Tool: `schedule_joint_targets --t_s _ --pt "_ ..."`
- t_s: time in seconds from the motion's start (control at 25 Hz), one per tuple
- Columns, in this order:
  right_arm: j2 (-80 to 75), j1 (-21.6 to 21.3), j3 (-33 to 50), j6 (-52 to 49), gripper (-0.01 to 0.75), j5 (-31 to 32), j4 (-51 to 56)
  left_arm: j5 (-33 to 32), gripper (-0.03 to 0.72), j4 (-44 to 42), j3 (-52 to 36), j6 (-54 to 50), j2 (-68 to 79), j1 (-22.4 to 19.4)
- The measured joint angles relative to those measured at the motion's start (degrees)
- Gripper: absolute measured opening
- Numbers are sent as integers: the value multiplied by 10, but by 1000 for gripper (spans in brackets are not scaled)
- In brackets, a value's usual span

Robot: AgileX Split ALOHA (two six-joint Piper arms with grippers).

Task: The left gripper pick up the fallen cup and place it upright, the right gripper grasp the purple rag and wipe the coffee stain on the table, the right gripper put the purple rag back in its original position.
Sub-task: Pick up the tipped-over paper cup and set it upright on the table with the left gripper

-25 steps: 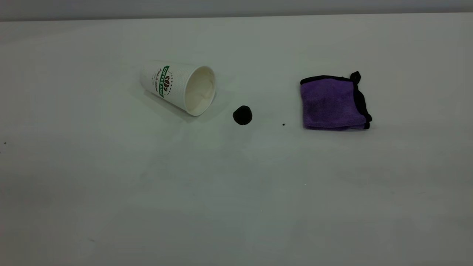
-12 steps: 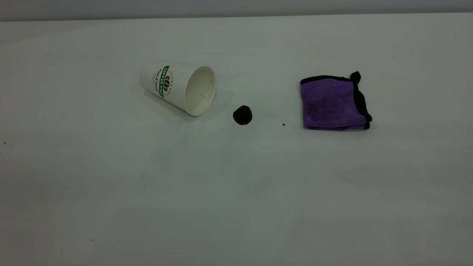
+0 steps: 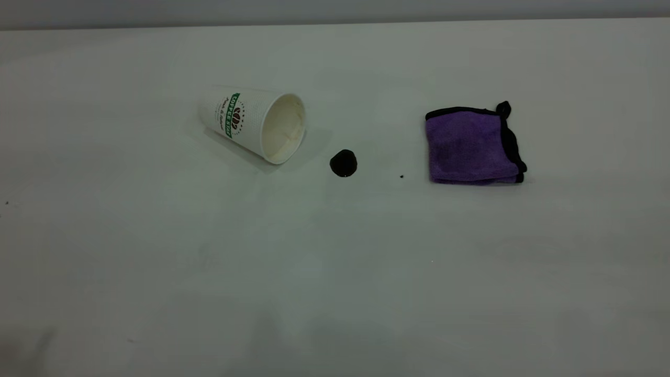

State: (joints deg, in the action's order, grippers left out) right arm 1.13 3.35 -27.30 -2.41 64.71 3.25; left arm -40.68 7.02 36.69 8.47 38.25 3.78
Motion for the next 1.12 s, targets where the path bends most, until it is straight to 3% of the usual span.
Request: schedule_joint_targets --t_s 0.28,0.68,0.92,1.12 --pt "0 0 0 0 391 0 0 56 582 13 78 44 223 16" --pt "0 0 0 0 391 0 0 196 581 -22 124 12 488 196" --pt "0 0 0 0 391 0 0 194 581 -141 227 -119 639 275" --pt "0 0 0 0 391 0 0 133 581 -310 334 -287 752 328"
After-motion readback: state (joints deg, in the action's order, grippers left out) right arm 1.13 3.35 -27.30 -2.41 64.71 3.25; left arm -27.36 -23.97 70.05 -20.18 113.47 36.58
